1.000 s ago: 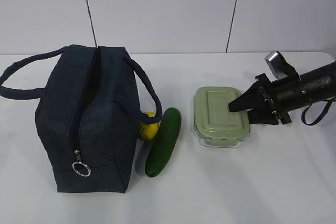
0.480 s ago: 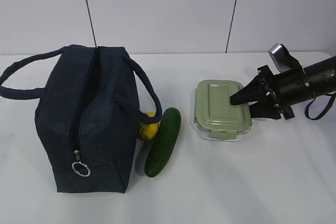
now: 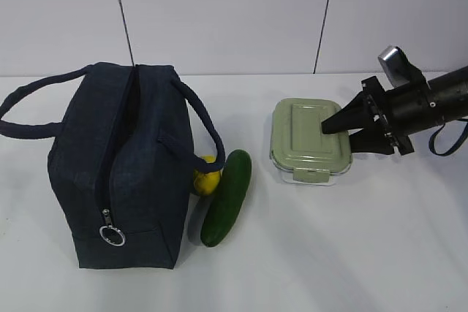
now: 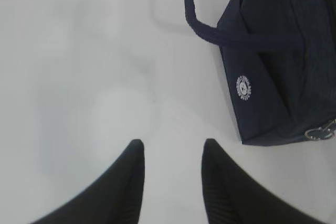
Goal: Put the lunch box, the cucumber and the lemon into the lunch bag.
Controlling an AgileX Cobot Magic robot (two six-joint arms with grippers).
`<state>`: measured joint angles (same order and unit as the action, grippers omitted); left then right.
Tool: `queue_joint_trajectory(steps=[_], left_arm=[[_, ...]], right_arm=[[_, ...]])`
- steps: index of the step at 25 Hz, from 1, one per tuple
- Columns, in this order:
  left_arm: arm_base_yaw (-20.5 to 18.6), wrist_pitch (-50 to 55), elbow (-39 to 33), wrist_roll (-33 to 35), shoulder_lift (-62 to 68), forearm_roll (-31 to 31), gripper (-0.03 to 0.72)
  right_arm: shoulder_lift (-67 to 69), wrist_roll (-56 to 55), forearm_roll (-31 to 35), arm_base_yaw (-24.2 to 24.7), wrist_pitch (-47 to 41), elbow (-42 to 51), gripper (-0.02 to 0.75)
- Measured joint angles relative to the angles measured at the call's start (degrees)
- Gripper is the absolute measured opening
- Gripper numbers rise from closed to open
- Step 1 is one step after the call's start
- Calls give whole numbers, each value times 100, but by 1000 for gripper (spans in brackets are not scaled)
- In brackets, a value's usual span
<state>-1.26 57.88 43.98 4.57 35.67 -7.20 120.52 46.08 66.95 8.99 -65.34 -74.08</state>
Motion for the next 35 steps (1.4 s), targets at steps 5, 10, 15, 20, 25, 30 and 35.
queue_joint_trajectory(steps=[5, 10, 15, 20, 25, 30, 35], left_arm=[[0, -420, 0, 0, 362, -133, 264], [0, -698, 0, 0, 944, -318, 282], [0, -1165, 0, 30, 1410, -679, 304], [0, -1453, 0, 422, 1965, -1481, 307], [0, -1340, 355, 986, 2696, -2234, 311], [0, -654, 1385, 1104, 3576, -2665, 402], [0, 64, 2312, 1104, 4454, -2733, 435]], right_arm=[[-63, -104, -44, -202, 0, 0, 387], [-63, -214, -80, -327, -21, 0, 386], [-72, -382, -80, -327, -21, 0, 386], [-213, -406, -80, -327, -10, 8, 386], [-381, -456, -80, -327, -22, 8, 386], [-417, -505, -80, -327, -22, 12, 386], [-625, -518, -88, -327, -33, 12, 386]])
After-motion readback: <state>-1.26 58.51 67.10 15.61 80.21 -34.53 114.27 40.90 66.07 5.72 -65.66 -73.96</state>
